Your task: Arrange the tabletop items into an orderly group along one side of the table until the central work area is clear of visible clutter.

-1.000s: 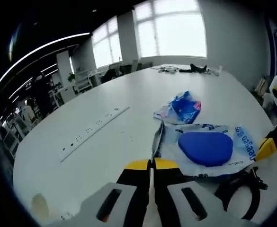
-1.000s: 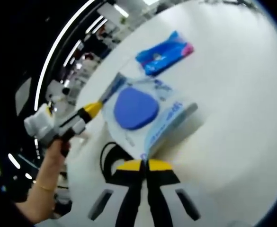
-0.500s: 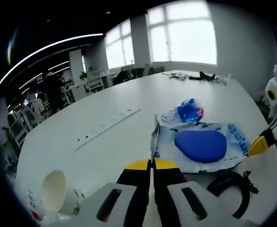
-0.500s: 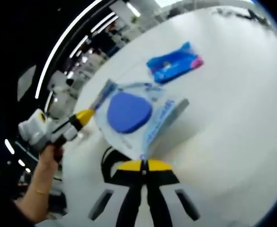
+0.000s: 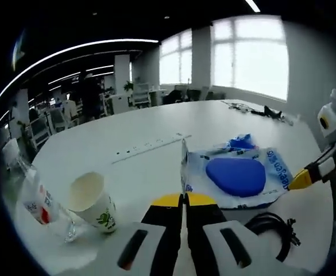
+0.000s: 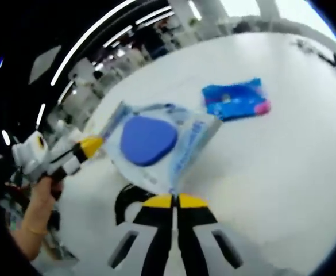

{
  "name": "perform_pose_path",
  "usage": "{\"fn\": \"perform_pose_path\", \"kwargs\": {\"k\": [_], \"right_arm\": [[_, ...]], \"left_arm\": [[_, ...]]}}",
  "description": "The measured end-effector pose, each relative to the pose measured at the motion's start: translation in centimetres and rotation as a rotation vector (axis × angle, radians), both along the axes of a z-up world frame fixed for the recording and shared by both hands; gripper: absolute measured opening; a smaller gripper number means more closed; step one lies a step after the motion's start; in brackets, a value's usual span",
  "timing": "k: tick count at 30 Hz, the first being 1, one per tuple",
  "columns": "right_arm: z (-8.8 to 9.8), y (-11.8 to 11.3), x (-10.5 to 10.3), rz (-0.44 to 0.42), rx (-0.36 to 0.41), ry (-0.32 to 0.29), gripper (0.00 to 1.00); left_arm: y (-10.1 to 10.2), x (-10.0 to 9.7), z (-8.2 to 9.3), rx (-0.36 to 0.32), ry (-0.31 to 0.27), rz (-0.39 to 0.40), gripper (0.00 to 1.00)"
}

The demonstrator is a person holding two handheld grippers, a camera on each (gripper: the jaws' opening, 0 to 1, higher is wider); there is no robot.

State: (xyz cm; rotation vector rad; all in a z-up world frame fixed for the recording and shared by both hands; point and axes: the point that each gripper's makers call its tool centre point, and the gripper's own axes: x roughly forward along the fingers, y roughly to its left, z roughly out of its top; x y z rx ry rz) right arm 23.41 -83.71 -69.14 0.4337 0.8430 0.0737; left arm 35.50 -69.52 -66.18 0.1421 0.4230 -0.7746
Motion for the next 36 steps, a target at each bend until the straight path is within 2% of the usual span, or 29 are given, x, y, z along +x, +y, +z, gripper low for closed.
{"fn": "perform_pose_path", "kwargs": {"k": [5, 8, 14, 21, 25, 30, 32, 36], "right_arm": [[0.2, -0.6, 1.9, 0.044, -0.04, -0.019, 0.0], [-0.1, -0.8, 3.1, 0.077, -0.066, -0.022, 0.0], [-0.1, -1.0, 5.0, 0.095, -0.071, -0.027, 0.0], [0.0, -1.1, 7.2, 0.125, -0.091, -0.041, 0.0], [-0.2, -1.1, 8.5, 0.143, -0.105, -0.046, 0.0], [-0.6, -1.1, 10.0, 0.165, -0.121, -0.041, 0.0], [-0.8, -1.1, 10.4, 0.167, -0.128, -0.039, 0.0], [-1.2, -1.2, 11.3, 0.173, -0.124, -0.038, 0.0]], "left_arm": [[0.8, 0.0, -0.1, 0.006, -0.001, 0.026, 0.0], [1.3, 0.2, -0.3, -0.009, 0.017, 0.059, 0.0], [2.1, 0.4, -0.8, -0.039, 0.056, 0.1, 0.0], [2.7, 0.8, -1.4, -0.043, 0.071, 0.126, 0.0], [3.0, 0.8, -2.1, -0.04, 0.096, 0.141, 0.01], [3.2, 1.2, -2.8, -0.032, 0.098, 0.162, 0.01], [3.2, 1.3, -3.3, -0.04, 0.128, 0.175, 0.01], [3.2, 1.8, -3.9, -0.05, 0.147, 0.189, 0.01]]}}
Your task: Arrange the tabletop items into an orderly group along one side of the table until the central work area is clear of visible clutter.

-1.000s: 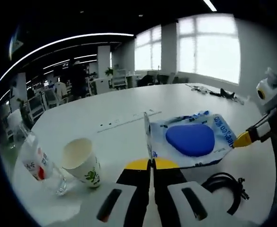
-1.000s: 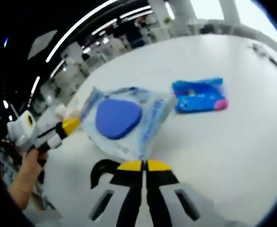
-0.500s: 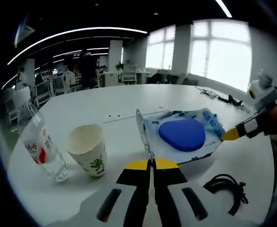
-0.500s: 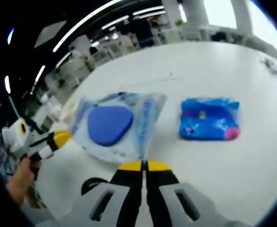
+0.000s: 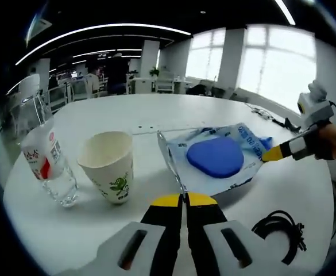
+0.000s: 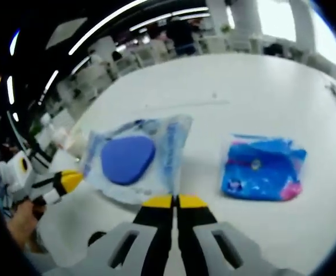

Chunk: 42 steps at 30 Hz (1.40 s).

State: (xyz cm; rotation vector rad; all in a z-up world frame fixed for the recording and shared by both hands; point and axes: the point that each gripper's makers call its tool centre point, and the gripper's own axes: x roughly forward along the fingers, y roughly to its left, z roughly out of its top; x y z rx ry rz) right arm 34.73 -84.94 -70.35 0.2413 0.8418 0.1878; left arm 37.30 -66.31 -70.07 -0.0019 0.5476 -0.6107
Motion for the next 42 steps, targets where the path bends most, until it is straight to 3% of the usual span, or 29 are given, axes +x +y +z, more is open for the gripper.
{"fn": "perform_pose_path", "kwargs": {"k": [19, 22, 33, 42], "right_arm": [[-2.5, 0.0, 2.0, 0.026, -0.021, 0.036, 0.0], [-2.8, 0.0, 2.2, 0.044, -0.056, 0.033, 0.0], [-3.2, 0.0, 2.0, 0.045, -0.044, 0.025, 0.0], [-3.1, -0.2, 2.0, 0.081, -0.098, 0.005, 0.07]], "left_arm": [[0.0, 0.7, -2.4, 0.049, 0.02, 0.031, 0.01], [0.0, 1.0, -2.2, 0.044, 0.011, 0.034, 0.01], [0.4, 1.5, -2.3, 0.039, 0.001, 0.061, 0.01], [0.5, 1.5, -2.2, 0.053, -0.024, 0.057, 0.03]]}}
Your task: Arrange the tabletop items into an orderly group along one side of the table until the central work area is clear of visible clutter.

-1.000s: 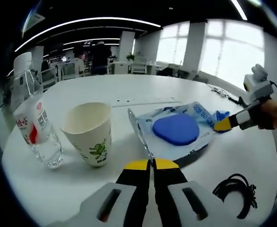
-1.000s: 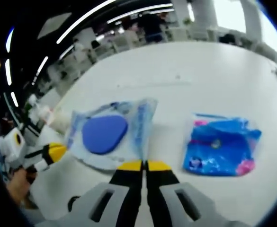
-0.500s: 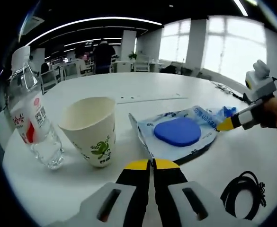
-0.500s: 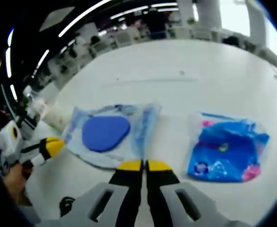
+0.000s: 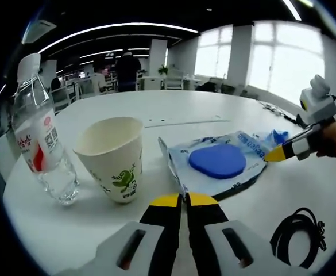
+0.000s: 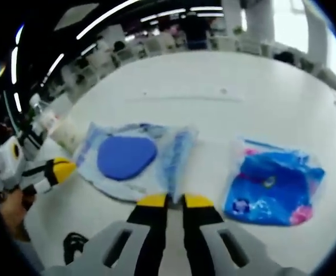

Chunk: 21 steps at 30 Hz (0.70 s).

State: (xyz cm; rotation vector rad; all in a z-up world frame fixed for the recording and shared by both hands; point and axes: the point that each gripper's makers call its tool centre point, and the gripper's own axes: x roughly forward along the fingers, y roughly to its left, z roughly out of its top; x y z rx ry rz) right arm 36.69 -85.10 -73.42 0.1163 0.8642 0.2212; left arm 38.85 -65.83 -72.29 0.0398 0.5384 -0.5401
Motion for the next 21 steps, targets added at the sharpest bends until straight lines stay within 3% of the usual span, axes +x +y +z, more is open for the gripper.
{"fn": "perform_pose_path", "kwargs": {"k": [4, 9, 11, 13, 16, 21], "right_arm": [[0.3, -0.2, -0.2, 0.006, -0.012, -0.009, 0.16], [1.0, -0.5, -0.5, 0.012, -0.025, -0.032, 0.22], [1.6, -0.8, -0.4, -0.003, -0.015, -0.055, 0.26], [2.6, -0.9, -0.1, -0.021, 0.0, -0.094, 0.31], [3.5, -1.5, 0.0, -0.029, -0.034, -0.117, 0.32], [4.6, -2.7, 0.6, -0.061, -0.063, -0.162, 0.36]], "left_arm": [[0.2, -0.1, 0.1, 0.034, -0.028, -0.003, 0.06], [0.5, -0.4, 0.3, 0.045, -0.041, 0.006, 0.19], [0.6, -0.6, 0.5, 0.042, -0.04, 0.007, 0.19], [0.6, -0.8, 1.2, 0.023, -0.066, 0.007, 0.19], [0.4, -1.4, 2.0, 0.019, -0.088, -0.011, 0.24], [0.2, -2.0, 3.1, 0.003, -0.11, -0.033, 0.36]]}}
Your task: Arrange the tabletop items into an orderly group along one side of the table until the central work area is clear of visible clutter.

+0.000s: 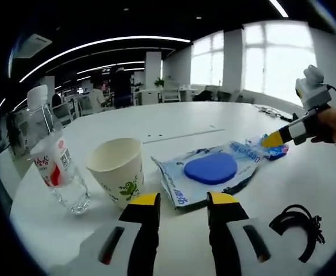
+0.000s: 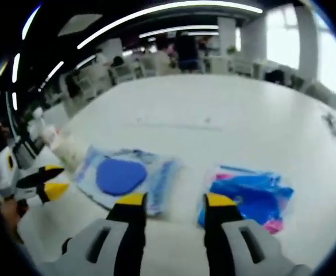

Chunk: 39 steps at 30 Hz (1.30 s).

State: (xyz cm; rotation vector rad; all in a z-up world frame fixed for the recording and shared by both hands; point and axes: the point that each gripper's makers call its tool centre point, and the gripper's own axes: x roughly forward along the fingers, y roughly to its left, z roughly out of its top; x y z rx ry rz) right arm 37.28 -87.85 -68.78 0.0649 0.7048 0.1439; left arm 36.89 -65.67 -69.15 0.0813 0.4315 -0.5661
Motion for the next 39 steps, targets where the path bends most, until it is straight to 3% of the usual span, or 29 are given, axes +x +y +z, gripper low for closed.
{"fn": "perform_pose_path", "kwargs": {"k": [9, 15, 20, 28, 39], "right_arm": [[1.2, -1.7, 0.8, -0.03, -0.031, -0.06, 0.38], [1.4, -2.3, 2.1, 0.008, -0.075, -0.121, 0.39], [0.1, -3.0, 2.4, 0.014, -0.143, -0.087, 0.37], [-1.5, -3.6, 2.4, 0.007, -0.173, -0.052, 0.31], [-3.1, -4.1, 2.0, -0.02, -0.183, -0.012, 0.19]], "left_arm": [[0.3, -1.5, 0.8, -0.03, 0.052, -0.027, 0.56], [0.3, -2.8, 1.3, -0.028, 0.07, -0.06, 0.68], [0.4, -4.2, 2.2, -0.041, 0.082, -0.076, 0.73], [0.5, -6.2, 4.1, -0.049, 0.077, -0.122, 0.84], [1.7, -7.1, 5.8, -0.043, 0.065, -0.153, 0.82]]}}
